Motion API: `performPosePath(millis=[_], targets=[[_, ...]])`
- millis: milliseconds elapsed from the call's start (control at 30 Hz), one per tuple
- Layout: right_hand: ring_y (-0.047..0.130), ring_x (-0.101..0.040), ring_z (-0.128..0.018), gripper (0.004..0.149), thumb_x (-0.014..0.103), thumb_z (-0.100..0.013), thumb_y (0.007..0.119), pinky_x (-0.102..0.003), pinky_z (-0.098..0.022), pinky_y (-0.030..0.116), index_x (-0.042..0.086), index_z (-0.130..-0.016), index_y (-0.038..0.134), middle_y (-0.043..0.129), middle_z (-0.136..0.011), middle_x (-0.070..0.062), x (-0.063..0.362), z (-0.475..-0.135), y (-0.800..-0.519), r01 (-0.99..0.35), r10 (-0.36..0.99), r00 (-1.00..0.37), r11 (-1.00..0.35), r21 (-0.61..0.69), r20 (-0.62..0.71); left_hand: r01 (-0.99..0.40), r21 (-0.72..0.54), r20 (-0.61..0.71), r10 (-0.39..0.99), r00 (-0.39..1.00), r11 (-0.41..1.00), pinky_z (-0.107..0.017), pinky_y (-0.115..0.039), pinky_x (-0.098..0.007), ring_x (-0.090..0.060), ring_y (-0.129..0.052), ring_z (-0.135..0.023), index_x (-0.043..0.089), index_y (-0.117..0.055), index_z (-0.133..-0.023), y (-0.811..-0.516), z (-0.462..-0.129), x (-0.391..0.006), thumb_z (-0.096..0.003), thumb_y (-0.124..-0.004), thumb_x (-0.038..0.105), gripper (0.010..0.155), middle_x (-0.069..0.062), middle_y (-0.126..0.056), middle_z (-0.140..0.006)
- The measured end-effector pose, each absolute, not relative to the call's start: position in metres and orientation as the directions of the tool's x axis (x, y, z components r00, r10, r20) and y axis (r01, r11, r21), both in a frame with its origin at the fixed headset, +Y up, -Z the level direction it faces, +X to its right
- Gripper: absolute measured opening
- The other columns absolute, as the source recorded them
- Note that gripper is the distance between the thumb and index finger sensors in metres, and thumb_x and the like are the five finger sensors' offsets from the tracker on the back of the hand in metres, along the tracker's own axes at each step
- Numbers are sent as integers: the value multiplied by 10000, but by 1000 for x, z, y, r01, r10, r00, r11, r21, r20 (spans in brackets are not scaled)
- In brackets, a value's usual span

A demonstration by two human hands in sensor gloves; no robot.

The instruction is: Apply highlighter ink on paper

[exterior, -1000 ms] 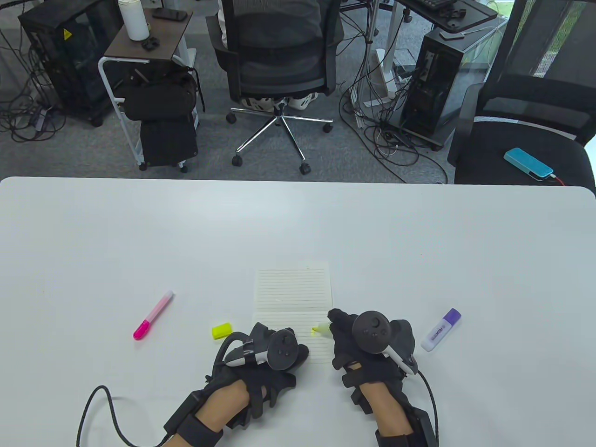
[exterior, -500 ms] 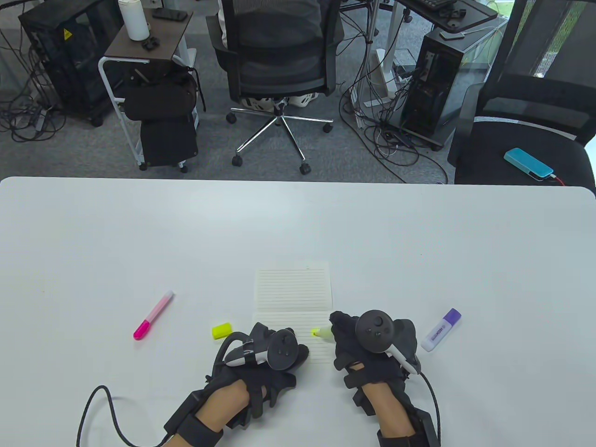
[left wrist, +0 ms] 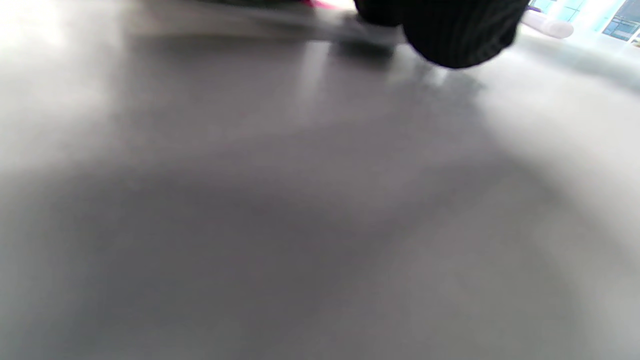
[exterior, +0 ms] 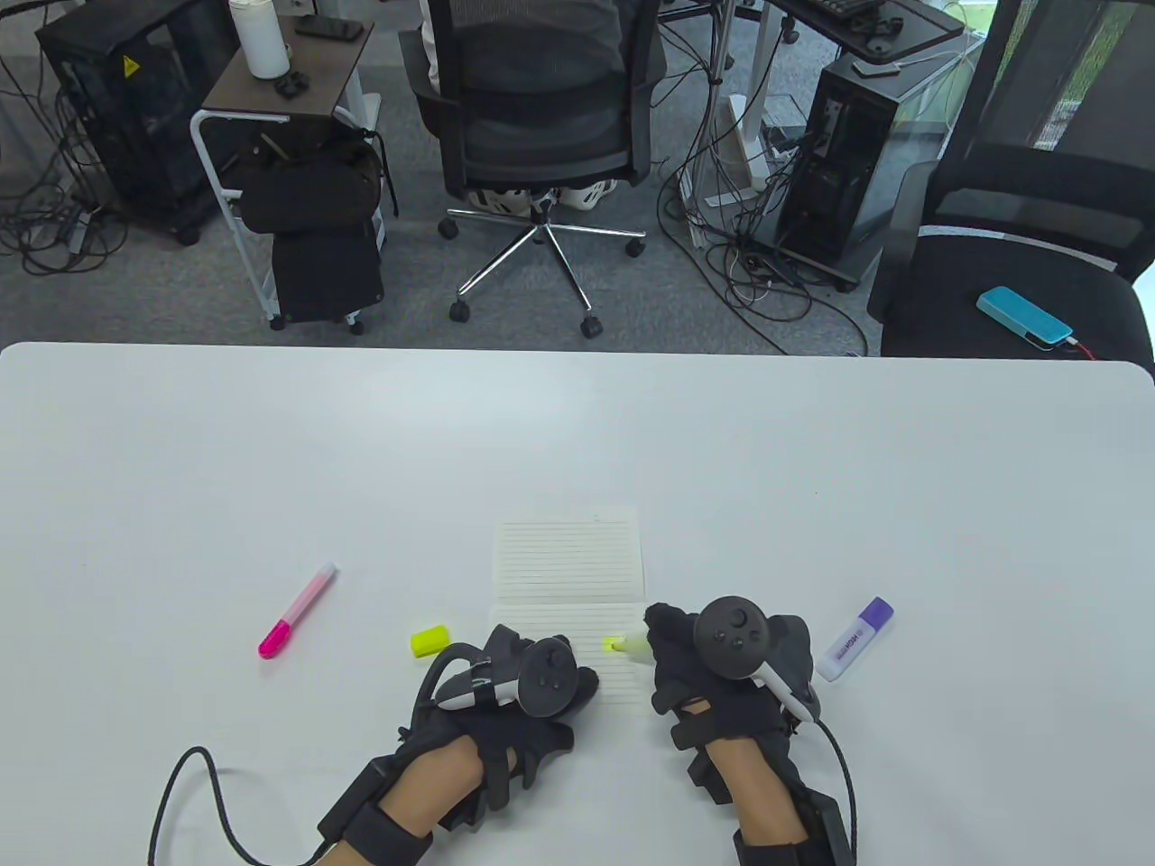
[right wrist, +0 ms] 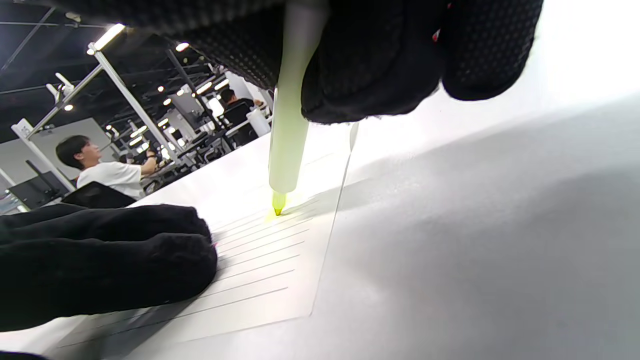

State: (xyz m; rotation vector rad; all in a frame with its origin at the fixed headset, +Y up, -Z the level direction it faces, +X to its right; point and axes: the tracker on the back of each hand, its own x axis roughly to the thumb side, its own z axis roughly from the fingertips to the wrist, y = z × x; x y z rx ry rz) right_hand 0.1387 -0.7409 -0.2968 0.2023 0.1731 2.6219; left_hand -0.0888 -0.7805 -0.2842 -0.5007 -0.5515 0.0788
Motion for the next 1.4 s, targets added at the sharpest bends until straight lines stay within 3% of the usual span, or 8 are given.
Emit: performPosePath(millis=[100, 567, 700, 867, 1000, 1167, 1300, 1400], targets=[[926, -306, -479, 383, 310, -642, 750, -586, -575, 737, 186, -1003, 774, 908, -762, -164, 138, -298, -744, -463, 471, -875, -882, 91, 113, 61, -475, 483, 202, 852, 878, -712, -471, -538, -339, -363, -1027, 411, -446, -1067, -780, -284, -89, -444, -747, 519, 700, -19, -281, -1154], [926, -303, -462, 378, 308, -641, 752, -588, -565, 741, 177, -995, 781, 913, -744, -166, 139, -298, -743, -481, 502, -858, -859, 177, 107, 58, -475, 482, 204, 852, 878, -711, -473, -536, -339, -363, -1025, 412, -450, -1065, -781, -284, -89, -444, -744, 517, 695, -19, -284, -1153], [923, -300, -483, 384, 314, -649, 740, -583, -576, 736, 193, -1012, 758, 900, -768, -161, 138, -299, -745, -467, 474, -873, -880, 86, 114, 58, -477, 481, 205, 852, 877, -711, -472, -537, -337, -364, -1026, 411, -451, -1066, -781, -284, -89, -445, -744, 517, 695, -17, -283, -1153], [925, -303, -460, 380, 309, -642, 750, -587, -564, 741, 178, -997, 778, 911, -744, -166, 142, -298, -743, -483, 502, -860, -859, 173, 93, 60, -475, 482, 203, 852, 878, -711, -471, -536, -337, -363, -1025, 413, -448, -1065, -781, -284, -89, -441, -756, 516, 703, -17, -283, -1153], [921, -300, -481, 385, 314, -650, 738, -584, -573, 735, 187, -1014, 756, 898, -766, -163, 141, -300, -745, -469, 476, -873, -879, 91, 102, 60, -476, 482, 204, 852, 877, -711, -470, -536, -336, -361, -1026, 412, -448, -1065, -781, -284, -89, -441, -756, 516, 703, -18, -281, -1153], [925, -302, -456, 378, 310, -641, 750, -587, -563, 742, 181, -995, 779, 911, -741, -165, 143, -299, -744, -478, 496, -863, -863, 163, 95, 60, -476, 483, 204, 851, 877, -711, -471, -535, -335, -363, -1025, 413, -450, -1064, -781, -285, -89, -441, -756, 516, 702, -17, -283, -1153], [920, -300, -475, 384, 315, -648, 739, -584, -570, 736, 190, -1011, 759, 900, -762, -161, 141, -300, -746, -468, 475, -874, -879, 87, 104, 59, -475, 483, 204, 852, 878, -710, -471, -536, -336, -362, -1025, 413, -448, -1064, -781, -284, -89, -442, -753, 517, 701, -16, -281, -1153], [922, -302, -468, 381, 311, -645, 742, -587, -565, 738, 186, -1004, 769, 904, -754, -166, 144, -301, -745, -465, 476, -875, -877, 121, 87, 59, -476, 482, 204, 852, 878, -711, -470, -535, -336, -362, -1025, 413, -449, -1065, -781, -285, -89, -441, -756, 515, 702, -17, -282, -1153]])
